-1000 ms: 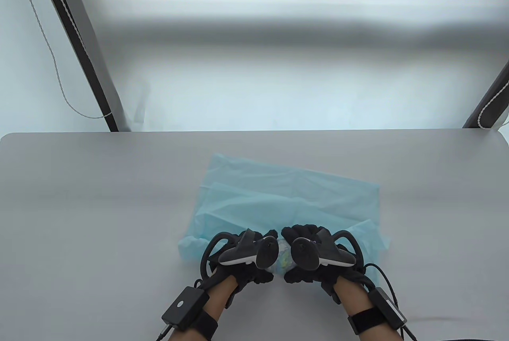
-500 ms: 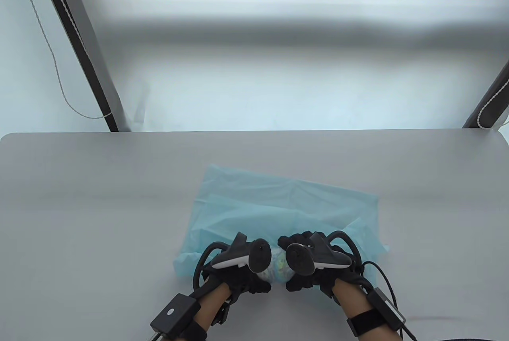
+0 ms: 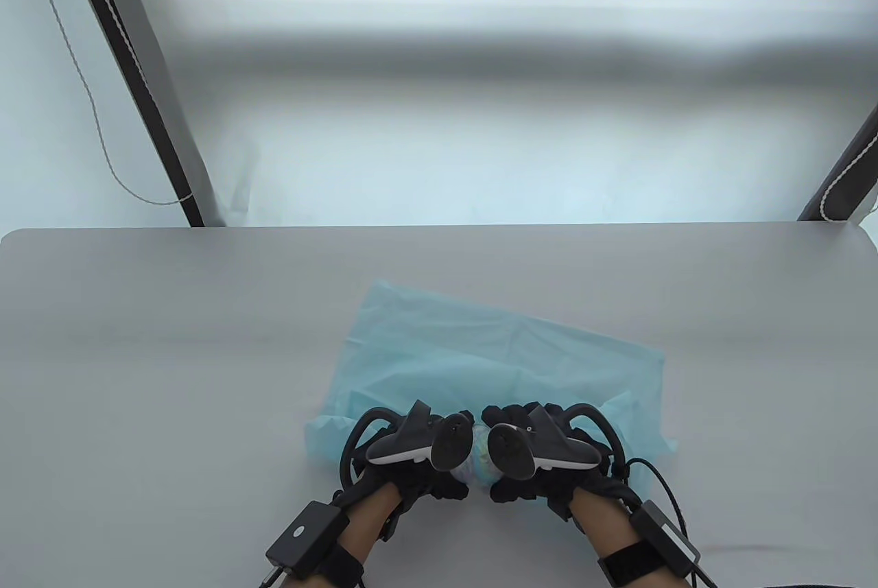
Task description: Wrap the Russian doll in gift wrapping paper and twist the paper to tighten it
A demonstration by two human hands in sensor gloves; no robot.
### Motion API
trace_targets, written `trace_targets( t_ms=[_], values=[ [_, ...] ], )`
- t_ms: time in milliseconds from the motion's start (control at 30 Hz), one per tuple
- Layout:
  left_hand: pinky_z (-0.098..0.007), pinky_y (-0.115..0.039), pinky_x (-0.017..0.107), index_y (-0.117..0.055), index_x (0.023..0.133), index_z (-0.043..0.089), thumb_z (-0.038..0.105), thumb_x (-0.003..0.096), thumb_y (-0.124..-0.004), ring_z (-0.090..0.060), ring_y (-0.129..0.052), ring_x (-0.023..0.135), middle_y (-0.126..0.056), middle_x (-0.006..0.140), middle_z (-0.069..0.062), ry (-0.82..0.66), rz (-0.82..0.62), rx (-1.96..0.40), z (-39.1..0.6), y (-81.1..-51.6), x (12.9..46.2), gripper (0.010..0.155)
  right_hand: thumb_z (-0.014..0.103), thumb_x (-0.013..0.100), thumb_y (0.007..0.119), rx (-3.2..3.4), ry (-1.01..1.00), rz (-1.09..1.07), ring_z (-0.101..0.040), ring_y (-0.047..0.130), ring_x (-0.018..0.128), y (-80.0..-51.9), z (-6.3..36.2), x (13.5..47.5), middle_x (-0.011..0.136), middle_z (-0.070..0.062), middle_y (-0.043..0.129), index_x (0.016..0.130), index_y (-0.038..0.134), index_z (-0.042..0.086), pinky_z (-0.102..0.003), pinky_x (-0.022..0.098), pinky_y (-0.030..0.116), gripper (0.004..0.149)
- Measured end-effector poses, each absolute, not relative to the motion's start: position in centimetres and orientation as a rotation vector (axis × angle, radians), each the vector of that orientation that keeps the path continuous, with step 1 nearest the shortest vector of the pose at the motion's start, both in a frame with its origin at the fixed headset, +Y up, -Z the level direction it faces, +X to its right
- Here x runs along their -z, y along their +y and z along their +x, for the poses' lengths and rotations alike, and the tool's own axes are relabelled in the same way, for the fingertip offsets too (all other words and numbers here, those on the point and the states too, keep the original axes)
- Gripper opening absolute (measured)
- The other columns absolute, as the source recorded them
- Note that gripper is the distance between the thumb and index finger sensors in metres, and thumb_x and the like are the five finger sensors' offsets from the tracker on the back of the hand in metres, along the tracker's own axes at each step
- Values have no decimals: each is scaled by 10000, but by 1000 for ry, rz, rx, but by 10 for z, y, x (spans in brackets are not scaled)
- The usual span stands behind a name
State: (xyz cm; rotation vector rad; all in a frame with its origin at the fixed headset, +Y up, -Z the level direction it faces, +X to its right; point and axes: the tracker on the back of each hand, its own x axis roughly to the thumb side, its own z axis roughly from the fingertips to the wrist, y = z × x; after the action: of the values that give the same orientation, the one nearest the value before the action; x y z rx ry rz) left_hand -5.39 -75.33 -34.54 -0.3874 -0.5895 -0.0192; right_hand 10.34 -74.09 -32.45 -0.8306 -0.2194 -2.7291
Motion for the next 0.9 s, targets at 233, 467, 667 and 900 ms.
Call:
trace_targets(
  t_ms=[233, 467, 667, 900],
  values=[
    [-587, -710, 624, -323, 1147, 199, 713, 406, -857, -394, -845, 901, -686, 1141, -155, -583, -498, -47, -61, -756, 347, 1048, 682, 417, 914, 2733, -223, -834, -437, 720, 1047, -742, 100, 323, 1184, -225, 660, 1223, 352, 107, -647, 780, 598, 1139],
    [-718, -433, 748, -118, 1136, 218, 658, 425, -850, -480, -548, 1110, -430, 1247, -193, -520, -379, 67, -70, -755, 338, 1111, 739, 409, 889, 2869, -284, -760, -428, 785, 961, -745, 108, 331, 1117, -232, 737, 1207, 413, 79, -644, 755, 628, 1140],
    [-643, -617, 682, -242, 1125, 232, 625, 399, -899, -366, -837, 885, -683, 1121, -152, -523, -314, 77, -68, -759, 343, 1055, 733, 422, 876, 2834, -294, -731, -440, 783, 977, -741, 105, 328, 1143, -236, 715, 1218, 396, 83, -642, 757, 629, 1135],
    [-529, -805, 512, -431, 1114, 127, 703, 364, -886, -260, -1009, 600, -889, 956, -157, -576, -460, -50, -74, -757, 355, 1050, 716, 412, 886, 2675, -292, -680, -492, 723, 1057, -733, 104, 321, 1231, -261, 610, 1246, 303, 84, -669, 774, 597, 1199]
  ],
)
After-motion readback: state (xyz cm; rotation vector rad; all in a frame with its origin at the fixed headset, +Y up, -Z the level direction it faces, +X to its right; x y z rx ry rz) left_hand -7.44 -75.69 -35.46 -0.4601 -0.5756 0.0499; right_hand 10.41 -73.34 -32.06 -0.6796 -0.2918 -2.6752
